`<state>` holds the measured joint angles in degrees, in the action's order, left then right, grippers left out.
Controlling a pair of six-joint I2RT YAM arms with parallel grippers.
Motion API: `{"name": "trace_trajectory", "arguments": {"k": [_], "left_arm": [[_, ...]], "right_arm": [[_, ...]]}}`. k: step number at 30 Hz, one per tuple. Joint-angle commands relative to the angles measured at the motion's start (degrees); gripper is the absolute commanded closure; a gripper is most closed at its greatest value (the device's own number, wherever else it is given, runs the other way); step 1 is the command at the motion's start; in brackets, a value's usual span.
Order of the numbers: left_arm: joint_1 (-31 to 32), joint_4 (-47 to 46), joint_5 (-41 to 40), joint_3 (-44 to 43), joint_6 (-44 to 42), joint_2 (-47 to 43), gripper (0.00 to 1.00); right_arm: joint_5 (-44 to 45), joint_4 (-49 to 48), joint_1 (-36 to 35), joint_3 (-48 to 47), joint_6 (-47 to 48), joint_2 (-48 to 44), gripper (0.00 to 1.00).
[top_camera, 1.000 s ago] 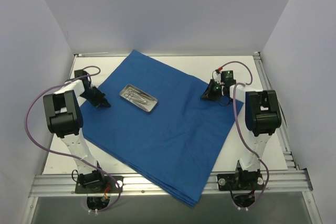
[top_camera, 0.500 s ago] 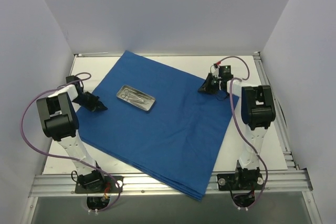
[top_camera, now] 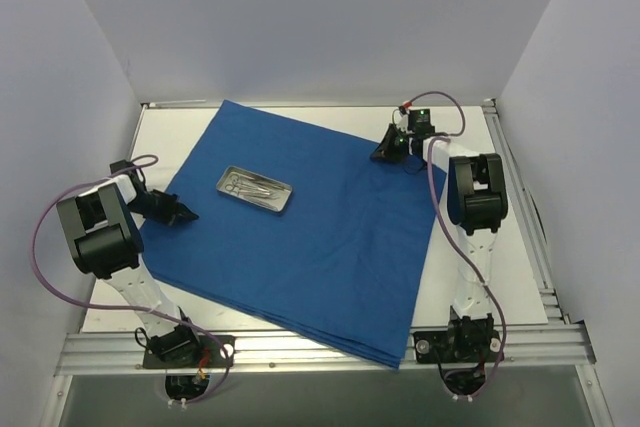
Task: Open and lay out the surgical kit
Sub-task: Smooth out the surgical kit at the center of the board.
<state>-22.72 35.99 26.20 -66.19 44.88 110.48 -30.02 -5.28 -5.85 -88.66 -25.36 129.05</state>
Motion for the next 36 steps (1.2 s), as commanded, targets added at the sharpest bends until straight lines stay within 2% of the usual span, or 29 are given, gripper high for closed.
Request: {"name": "trace_trajectory", "arguments": {"k": [1,3,5,8,11,13,15,18,20,22,23,25,30,36], "left_arm": [[-1.3,2.6,-14.8,3.7,-2.6,2.1,0.98],[-1.2,2.2,-13.4,3.4,-3.6,1.5,0.98],[-1.2,1.5,-11.3,1.8,-6.5,0.3,0.98],[-0.9,1.1,-12.1,-0.2,-8.8,-7.1,0.98],[0.8,1.5,-15.1,-2.3,-9.4,-10.5,0.98],[2.6,0.8,-16.2,-2.8,-8.9,-12.5,0.98],[3.7,-1.4,-15.7,-3.0,-8.5,-13.8,0.97],[6.2,-3.5,-13.7,-4.8,-8.7,-12.6,0.94],[7.2,-5.3,-8.4,-5.7,-8.6,-8.6,0.94],[7.7,-4.6,-5.1,-8.3,-8.1,-5.2,0.98],[8.2,-4.6,-3.6,-8.9,-8.1,-2.3,0.98],[8.6,-5.0,-2.8,-9.6,-8.3,-0.4,0.98],[8.6,-5.7,-3.2,-8.7,-8.1,2.5,0.98],[8.6,-5.8,-3.6,-7.8,-7.3,4.7,0.98]], "right_arm": [[9.7,9.9,-1.2,-0.9,3.9,8.2,1.0],[9.5,12.0,-2.0,-5.0,4.6,9.9,1.0],[10.2,11.5,-2.4,-5.1,5.4,8.4,1.0],[12.4,10.2,-2.9,-3.8,6.5,3.1,1.0],[12.6,11.3,-3.0,-4.1,7.6,-2.4,0.96],[12.6,12.1,-4.0,-3.5,8.0,-7.0,0.92],[12.3,12.9,-5.2,-2.4,8.3,-11.6,0.82],[8.9,12.4,-8.8,2.2,8.6,-15.7,0.77],[2.6,9.9,-10.8,7.8,7.5,-16.9,0.8],[-5.3,2.5,-11.9,12.3,6.0,-17.3,0.87],[-13.2,0.3,-13.1,14.9,4.4,-16.7,1.0],[-17.6,-4.3,-15.0,16.7,3.2,-15.2,1.0],[-19.3,-6.0,-23.4,18.4,3.8,-12.1,1.0],[-19.1,-12.4,-26.9,24.8,1.3,-9.8,1.0]]}}
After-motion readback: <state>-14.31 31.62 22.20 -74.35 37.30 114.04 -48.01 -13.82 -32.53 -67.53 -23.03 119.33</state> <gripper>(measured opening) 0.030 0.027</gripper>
